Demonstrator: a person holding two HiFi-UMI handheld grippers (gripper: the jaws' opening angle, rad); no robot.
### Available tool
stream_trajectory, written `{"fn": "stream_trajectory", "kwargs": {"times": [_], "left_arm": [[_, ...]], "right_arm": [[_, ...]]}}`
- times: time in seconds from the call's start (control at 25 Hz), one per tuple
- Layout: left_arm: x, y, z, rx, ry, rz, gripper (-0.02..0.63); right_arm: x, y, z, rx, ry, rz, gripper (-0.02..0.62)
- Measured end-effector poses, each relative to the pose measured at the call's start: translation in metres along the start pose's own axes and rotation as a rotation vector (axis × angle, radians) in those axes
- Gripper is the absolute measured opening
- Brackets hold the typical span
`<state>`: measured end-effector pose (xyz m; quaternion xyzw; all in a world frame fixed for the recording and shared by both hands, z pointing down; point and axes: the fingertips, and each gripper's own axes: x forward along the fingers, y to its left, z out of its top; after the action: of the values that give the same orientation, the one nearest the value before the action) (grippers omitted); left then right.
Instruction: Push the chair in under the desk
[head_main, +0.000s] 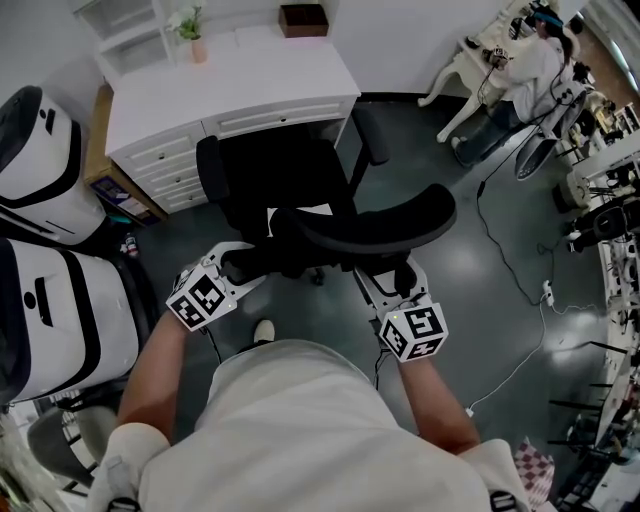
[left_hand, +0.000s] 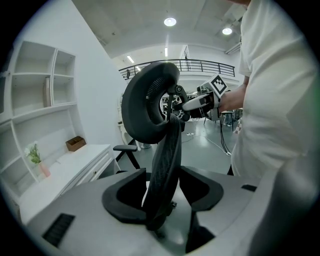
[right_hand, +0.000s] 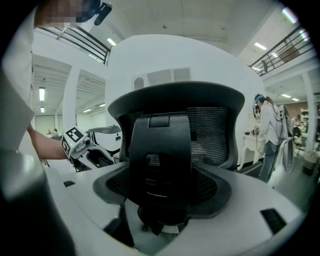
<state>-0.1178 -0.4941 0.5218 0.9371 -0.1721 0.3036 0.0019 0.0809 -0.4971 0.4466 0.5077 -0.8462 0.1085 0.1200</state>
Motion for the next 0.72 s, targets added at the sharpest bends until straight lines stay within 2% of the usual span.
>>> {"fn": "stream_trajectory", "kwargs": {"times": [0.72], "left_arm": [[-0.001,0.036,-0.008,-0.007,-0.030,-0.009,0.207]], "right_arm": [[0.034,0.001,0.010,0.004,-0.002,-0.010,0.308]]}}
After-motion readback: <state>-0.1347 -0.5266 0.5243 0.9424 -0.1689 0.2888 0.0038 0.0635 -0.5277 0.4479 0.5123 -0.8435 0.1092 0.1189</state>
